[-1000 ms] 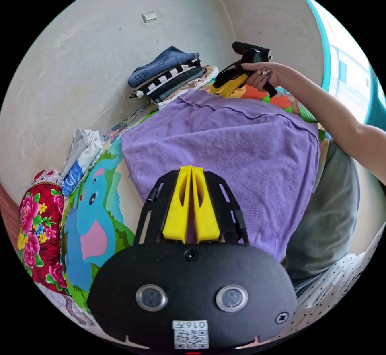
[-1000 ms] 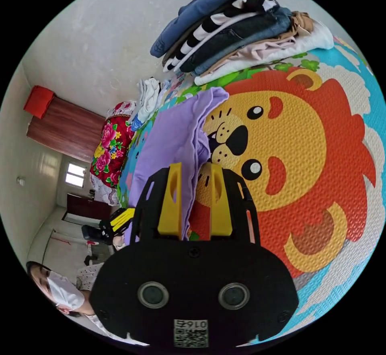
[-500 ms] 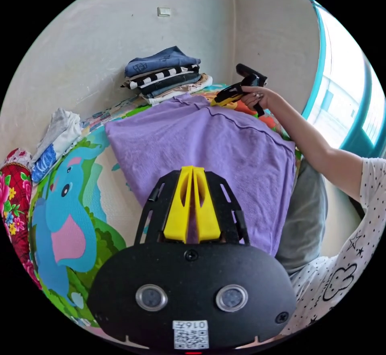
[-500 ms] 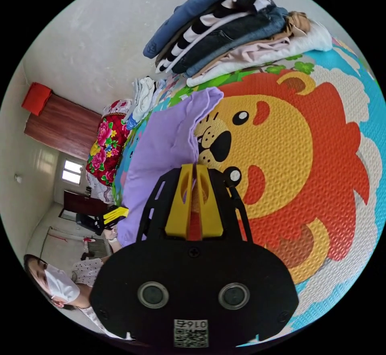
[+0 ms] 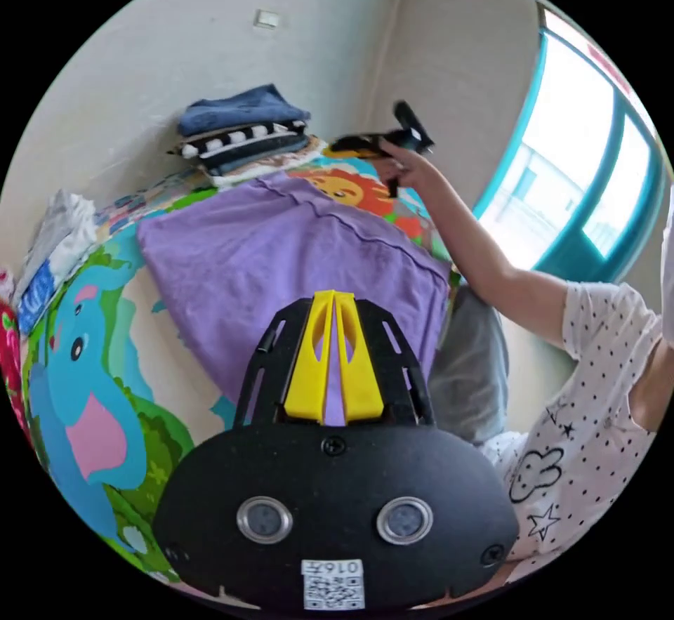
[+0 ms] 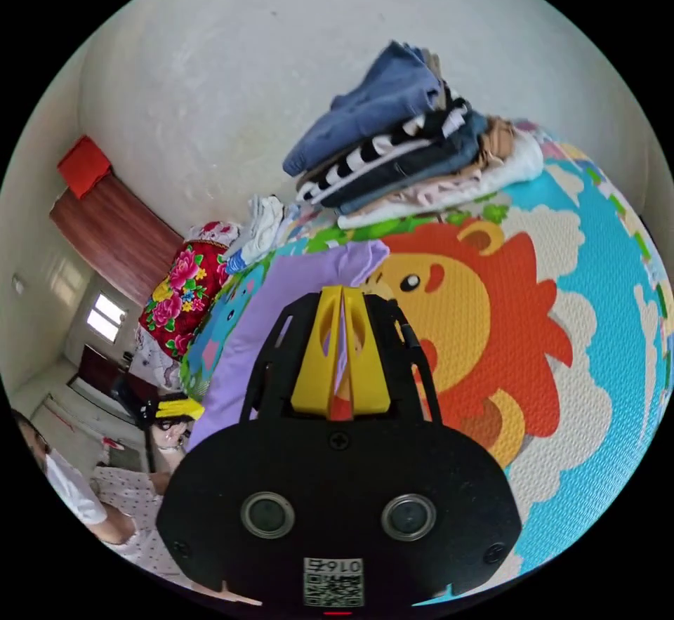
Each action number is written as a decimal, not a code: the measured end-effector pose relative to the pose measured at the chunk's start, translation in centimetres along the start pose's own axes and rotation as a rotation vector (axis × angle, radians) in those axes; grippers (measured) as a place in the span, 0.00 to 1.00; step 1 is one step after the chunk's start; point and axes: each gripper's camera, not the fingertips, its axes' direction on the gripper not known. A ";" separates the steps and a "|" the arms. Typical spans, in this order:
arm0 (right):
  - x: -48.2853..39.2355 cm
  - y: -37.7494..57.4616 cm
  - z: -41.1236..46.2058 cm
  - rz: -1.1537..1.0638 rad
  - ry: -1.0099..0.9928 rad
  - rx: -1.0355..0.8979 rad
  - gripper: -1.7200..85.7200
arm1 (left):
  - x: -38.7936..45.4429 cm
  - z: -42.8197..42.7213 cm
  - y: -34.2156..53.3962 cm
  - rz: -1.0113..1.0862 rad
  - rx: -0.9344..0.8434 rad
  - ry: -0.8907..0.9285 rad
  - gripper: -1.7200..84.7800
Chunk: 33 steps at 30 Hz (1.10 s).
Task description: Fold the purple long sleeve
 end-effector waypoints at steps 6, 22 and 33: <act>-7.6 -6.0 7.6 -0.228 0.267 -0.171 0.02 | 7.3 1.2 -3.1 0.173 -0.037 0.028 0.01; -9.6 -16.0 11.5 -0.225 0.379 -0.268 0.01 | 13.1 10.9 -7.3 0.224 -0.145 0.089 0.01; -17.8 -18.5 11.4 -0.499 0.673 -0.341 0.01 | 12.3 9.8 -5.1 0.153 -0.107 0.194 0.01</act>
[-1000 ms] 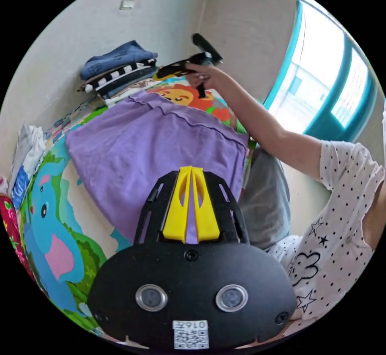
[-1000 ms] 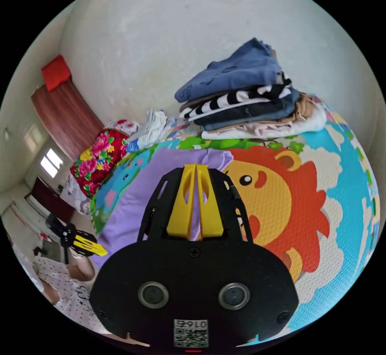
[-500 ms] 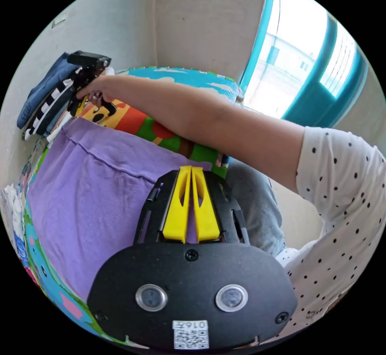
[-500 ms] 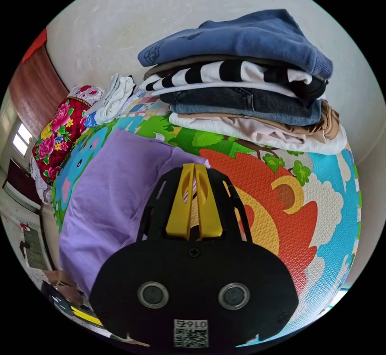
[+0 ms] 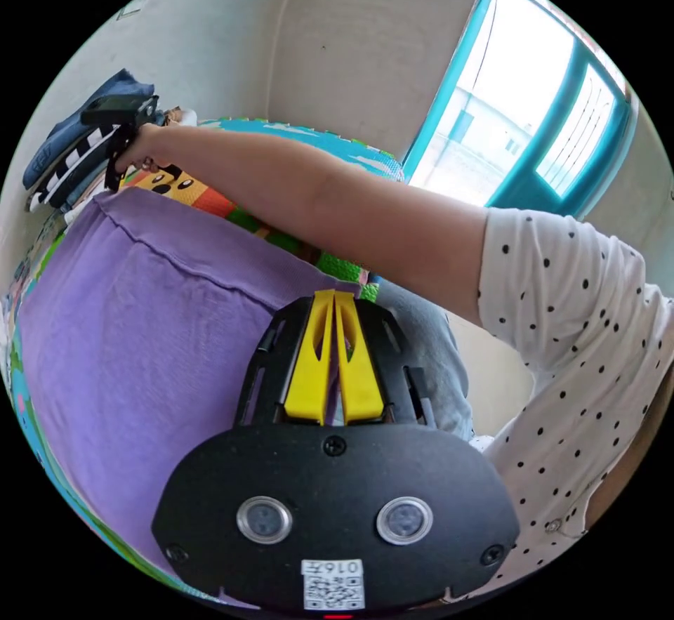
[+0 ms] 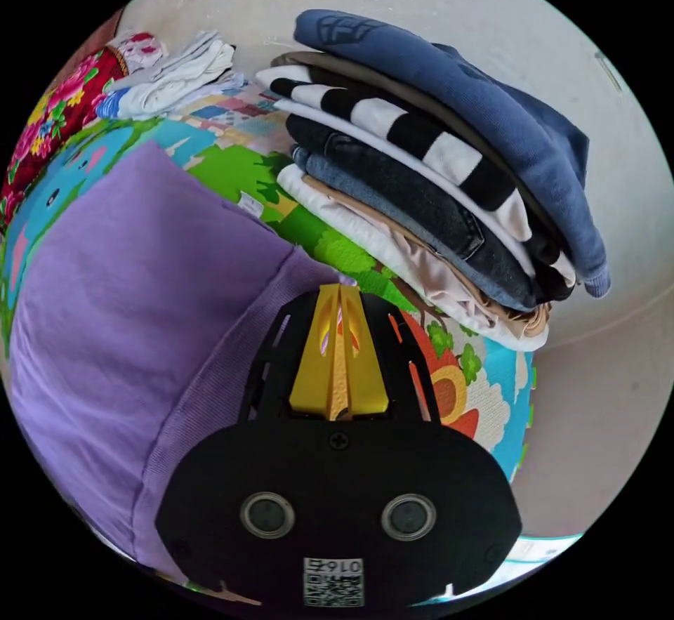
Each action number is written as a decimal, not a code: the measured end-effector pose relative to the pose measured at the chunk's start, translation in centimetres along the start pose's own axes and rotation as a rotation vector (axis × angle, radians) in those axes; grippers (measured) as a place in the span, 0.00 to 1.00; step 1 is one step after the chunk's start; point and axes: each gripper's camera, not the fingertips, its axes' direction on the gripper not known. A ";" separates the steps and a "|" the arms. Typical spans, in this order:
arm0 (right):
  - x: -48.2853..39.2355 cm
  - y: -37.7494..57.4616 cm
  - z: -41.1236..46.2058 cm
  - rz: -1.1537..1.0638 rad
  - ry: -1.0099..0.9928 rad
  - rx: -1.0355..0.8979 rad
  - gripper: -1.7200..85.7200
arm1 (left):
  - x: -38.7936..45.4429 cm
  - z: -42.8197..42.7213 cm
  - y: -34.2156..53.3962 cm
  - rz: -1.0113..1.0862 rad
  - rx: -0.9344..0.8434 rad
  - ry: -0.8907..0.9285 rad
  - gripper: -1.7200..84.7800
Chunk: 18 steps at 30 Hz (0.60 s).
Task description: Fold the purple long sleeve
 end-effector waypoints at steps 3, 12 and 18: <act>3.1 0.9 -2.2 0.116 -0.109 0.019 0.01 | 0.8 -0.2 0.6 0.015 0.005 -0.036 0.01; 0.8 3.5 -10.0 0.015 0.132 0.022 0.01 | 2.8 -2.9 3.7 0.005 0.118 -0.031 0.01; 1.3 7.8 -21.2 0.051 0.212 0.192 0.01 | 2.5 -7.4 8.8 -0.085 0.156 -0.312 0.01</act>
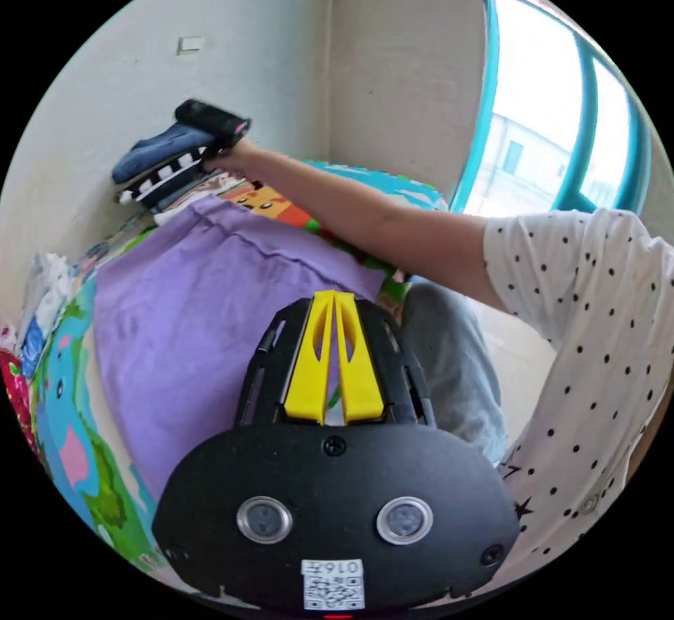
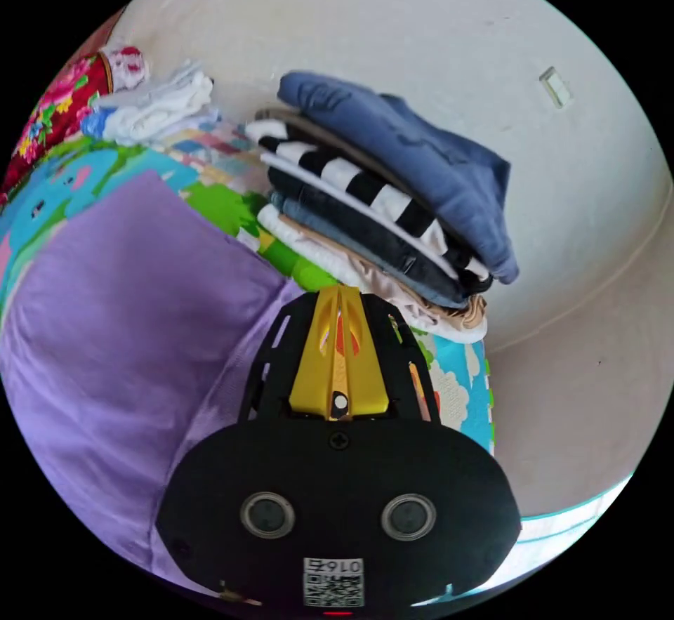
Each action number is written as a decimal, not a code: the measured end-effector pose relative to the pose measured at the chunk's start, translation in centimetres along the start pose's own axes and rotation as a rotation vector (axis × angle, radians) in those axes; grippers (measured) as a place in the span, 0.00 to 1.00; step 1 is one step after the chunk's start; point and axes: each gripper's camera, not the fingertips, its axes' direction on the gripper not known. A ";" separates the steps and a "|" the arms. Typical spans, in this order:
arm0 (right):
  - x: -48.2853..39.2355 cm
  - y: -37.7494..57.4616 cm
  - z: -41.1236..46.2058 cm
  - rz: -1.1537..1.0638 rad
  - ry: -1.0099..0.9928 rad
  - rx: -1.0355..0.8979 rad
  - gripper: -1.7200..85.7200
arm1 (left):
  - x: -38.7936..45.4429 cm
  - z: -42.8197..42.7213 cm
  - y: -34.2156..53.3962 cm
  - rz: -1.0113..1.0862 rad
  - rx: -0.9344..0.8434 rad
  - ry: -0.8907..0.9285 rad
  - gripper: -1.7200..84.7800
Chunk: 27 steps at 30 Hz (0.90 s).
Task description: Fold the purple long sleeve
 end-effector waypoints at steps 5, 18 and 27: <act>7.3 3.6 -16.6 0.259 -0.140 0.296 0.01 | -0.4 0.5 3.3 -0.034 -0.049 0.085 0.01; 7.6 27.3 -50.4 0.143 -0.282 0.756 0.02 | -10.3 -16.3 16.4 -0.414 0.202 -0.161 0.05; 7.4 36.0 -56.2 0.247 -0.417 0.902 0.02 | -8.6 -15.3 18.4 -0.309 0.041 -0.086 0.14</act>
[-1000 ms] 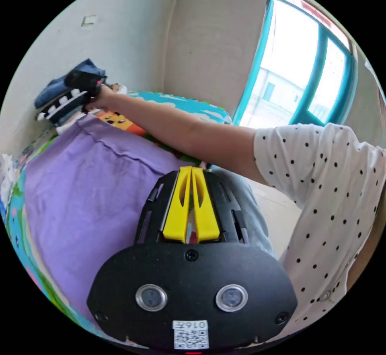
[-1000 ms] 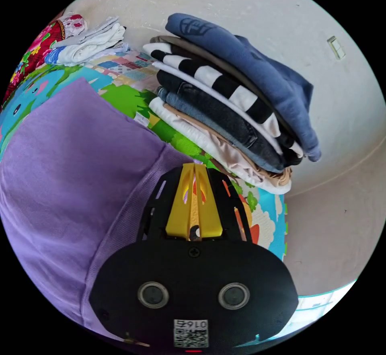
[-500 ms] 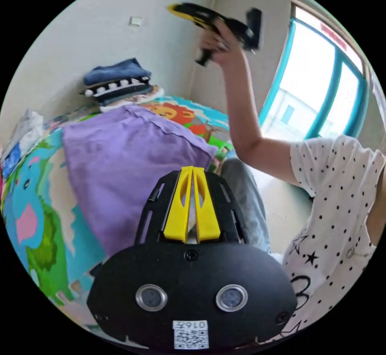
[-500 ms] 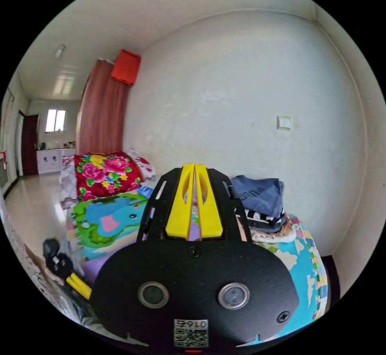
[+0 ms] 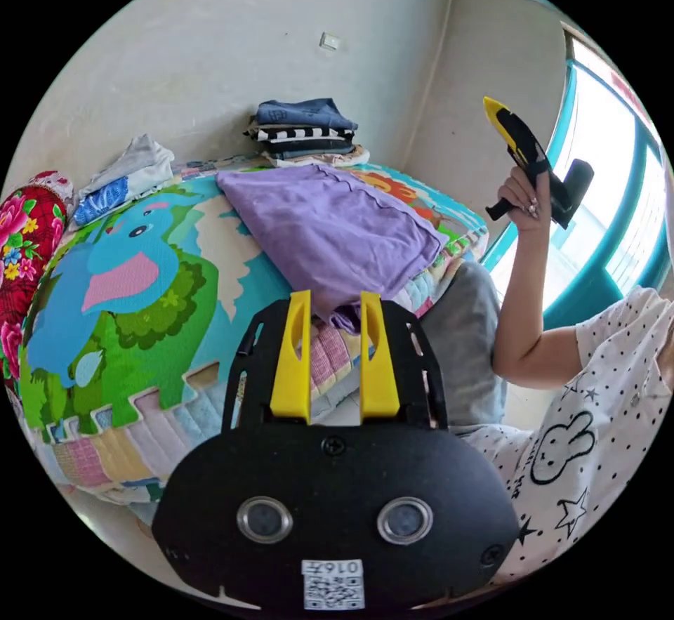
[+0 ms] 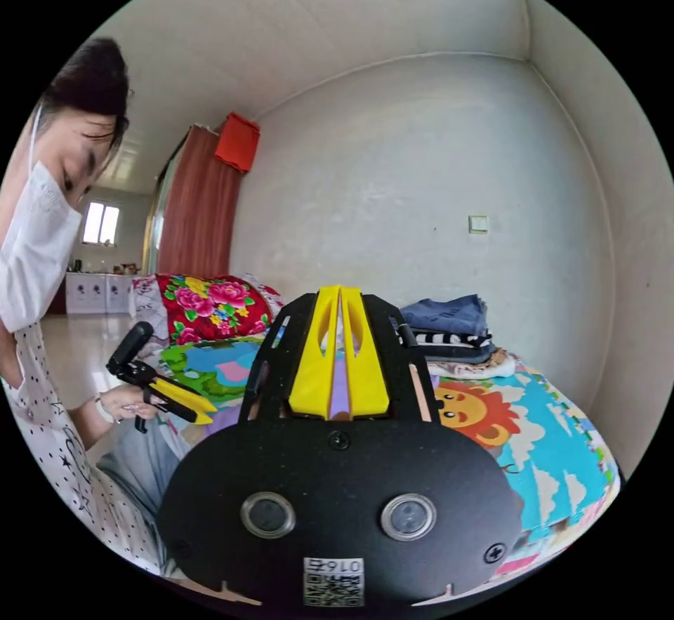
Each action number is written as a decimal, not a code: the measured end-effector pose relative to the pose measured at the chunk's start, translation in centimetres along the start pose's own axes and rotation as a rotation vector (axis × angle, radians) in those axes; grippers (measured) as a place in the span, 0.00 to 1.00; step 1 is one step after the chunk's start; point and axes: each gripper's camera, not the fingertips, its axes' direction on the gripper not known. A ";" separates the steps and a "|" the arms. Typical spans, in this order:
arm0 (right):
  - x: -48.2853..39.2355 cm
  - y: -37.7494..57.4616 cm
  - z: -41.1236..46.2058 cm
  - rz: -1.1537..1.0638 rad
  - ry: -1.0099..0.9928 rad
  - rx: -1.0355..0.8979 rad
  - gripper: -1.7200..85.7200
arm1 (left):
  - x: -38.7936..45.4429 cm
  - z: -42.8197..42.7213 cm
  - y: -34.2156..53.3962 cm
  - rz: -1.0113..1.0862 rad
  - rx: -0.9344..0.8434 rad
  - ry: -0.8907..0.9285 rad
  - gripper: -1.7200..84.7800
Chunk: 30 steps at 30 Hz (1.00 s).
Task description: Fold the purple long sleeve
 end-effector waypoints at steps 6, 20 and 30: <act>-1.9 1.2 -1.0 -0.121 -0.174 -0.088 0.03 | 0.7 0.3 1.2 0.005 -0.034 -0.175 0.13; -0.4 -2.3 1.0 -0.117 0.072 -0.852 0.02 | -1.4 -0.7 4.0 -0.056 -0.005 -0.118 0.01; -2.5 -7.3 1.2 -0.068 0.077 -1.002 0.02 | -3.1 -2.5 5.9 -0.045 0.006 -0.065 0.01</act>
